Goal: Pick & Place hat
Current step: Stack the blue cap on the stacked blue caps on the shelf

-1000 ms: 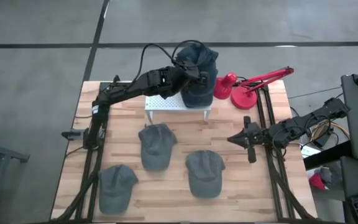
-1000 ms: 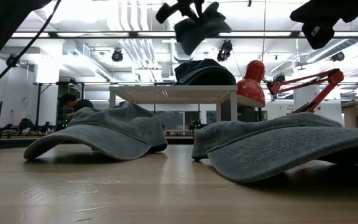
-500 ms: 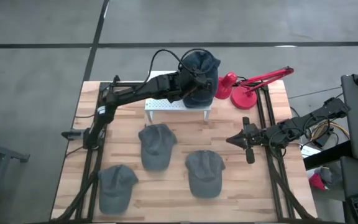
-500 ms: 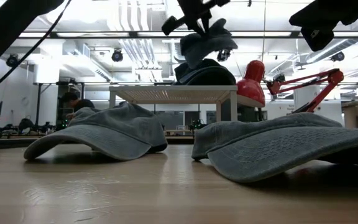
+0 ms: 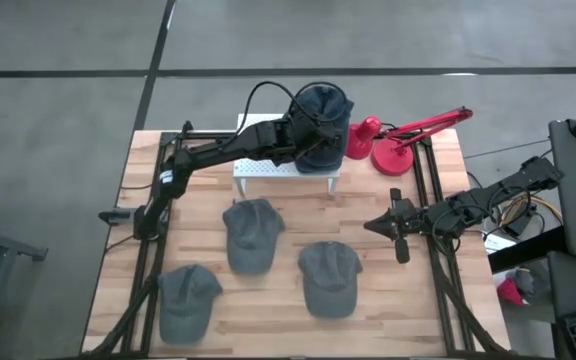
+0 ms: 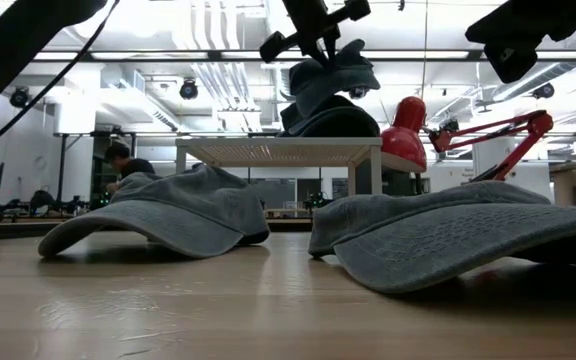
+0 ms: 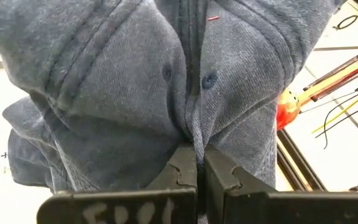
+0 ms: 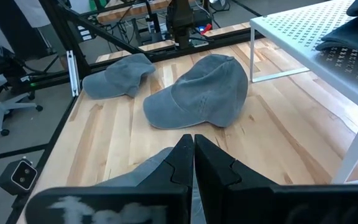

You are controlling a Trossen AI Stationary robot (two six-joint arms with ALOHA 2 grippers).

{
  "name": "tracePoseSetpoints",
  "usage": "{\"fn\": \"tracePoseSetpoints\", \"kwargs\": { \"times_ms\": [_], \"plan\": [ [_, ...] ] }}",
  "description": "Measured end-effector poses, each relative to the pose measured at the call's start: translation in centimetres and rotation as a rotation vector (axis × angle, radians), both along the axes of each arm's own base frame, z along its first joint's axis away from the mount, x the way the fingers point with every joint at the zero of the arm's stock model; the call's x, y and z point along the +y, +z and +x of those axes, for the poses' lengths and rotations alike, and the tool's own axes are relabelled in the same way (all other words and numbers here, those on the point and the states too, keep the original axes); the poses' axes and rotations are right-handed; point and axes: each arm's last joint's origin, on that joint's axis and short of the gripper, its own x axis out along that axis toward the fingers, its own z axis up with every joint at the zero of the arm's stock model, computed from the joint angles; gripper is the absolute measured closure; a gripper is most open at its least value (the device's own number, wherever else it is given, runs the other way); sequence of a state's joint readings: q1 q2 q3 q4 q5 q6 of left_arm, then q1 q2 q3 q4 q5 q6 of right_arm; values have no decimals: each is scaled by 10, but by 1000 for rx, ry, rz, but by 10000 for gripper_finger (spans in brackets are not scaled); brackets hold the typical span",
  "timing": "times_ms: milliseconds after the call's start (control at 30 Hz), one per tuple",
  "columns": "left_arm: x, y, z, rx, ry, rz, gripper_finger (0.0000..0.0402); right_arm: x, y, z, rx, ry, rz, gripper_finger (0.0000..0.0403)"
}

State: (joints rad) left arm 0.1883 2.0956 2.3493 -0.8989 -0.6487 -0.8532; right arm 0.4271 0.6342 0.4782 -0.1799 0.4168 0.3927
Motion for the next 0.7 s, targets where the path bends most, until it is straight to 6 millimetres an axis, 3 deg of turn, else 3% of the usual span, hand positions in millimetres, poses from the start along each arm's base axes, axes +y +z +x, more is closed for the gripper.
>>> {"fn": "tracePoseSetpoints", "kwargs": {
  "times_ms": [333,700],
  "plan": [
    [7,-4,-1,31,5,8,382,0,0,0,-1,1,1,390],
    [11,-10,3,27,4,19,325,0,0,0,-1,1,1,390]
  ]
}}
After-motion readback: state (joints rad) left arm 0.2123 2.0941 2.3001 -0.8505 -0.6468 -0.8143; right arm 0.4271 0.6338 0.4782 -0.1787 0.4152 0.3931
